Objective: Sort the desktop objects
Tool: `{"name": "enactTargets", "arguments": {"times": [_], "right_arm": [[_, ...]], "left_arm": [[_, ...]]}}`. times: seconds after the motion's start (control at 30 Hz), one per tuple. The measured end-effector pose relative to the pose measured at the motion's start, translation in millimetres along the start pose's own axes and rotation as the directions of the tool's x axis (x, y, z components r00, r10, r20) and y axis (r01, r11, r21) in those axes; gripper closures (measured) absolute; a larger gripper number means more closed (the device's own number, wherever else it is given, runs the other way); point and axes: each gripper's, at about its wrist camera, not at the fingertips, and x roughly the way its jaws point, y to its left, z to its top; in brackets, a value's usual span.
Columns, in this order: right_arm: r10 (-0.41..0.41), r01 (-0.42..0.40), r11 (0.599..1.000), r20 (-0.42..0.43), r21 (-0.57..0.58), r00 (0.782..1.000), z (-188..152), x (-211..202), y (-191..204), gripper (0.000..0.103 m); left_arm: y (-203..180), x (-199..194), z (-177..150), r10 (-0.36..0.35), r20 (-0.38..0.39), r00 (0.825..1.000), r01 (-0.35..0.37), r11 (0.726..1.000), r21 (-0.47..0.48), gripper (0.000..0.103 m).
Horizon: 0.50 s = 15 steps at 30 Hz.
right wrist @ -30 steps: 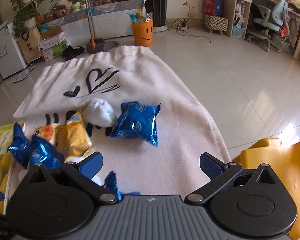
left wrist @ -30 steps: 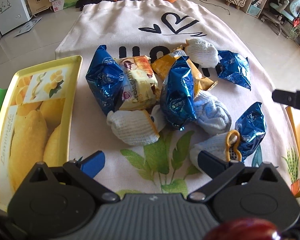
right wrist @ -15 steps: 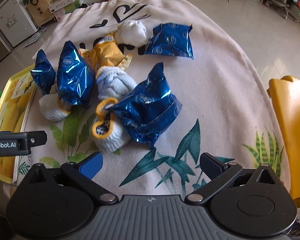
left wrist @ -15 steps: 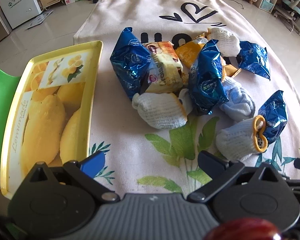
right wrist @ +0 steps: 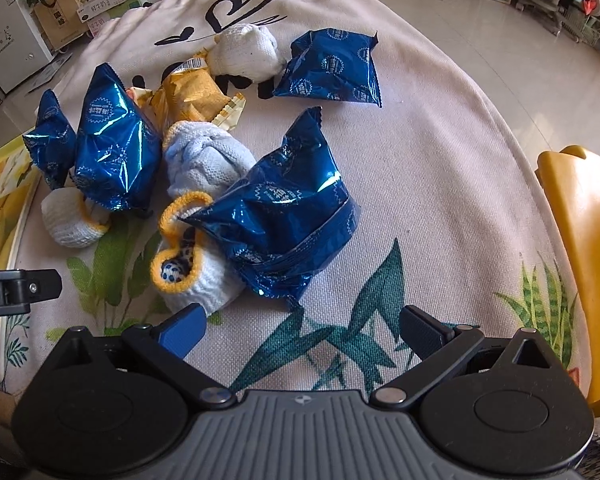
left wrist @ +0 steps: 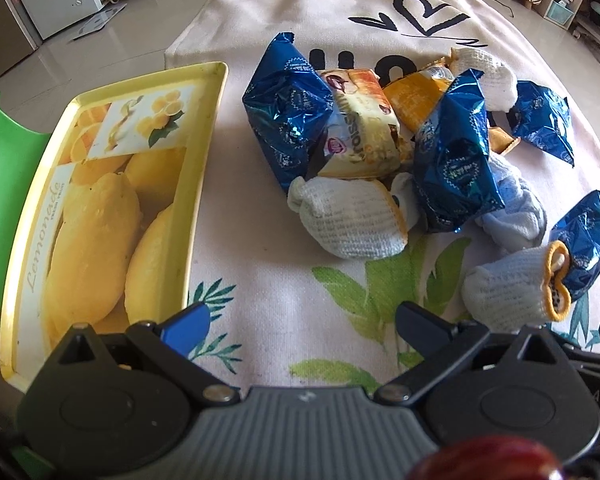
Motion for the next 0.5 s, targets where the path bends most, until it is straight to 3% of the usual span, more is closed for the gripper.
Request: {"name": "enactTargets", "arguments": {"times": [0.5], "right_arm": [[0.0,0.0,0.996,0.002,0.094,1.0,15,9,-11,0.0]], "left_arm": [[-7,13,7,-0.04,-0.001,0.999,0.04,0.999,-0.019,0.001]]}}
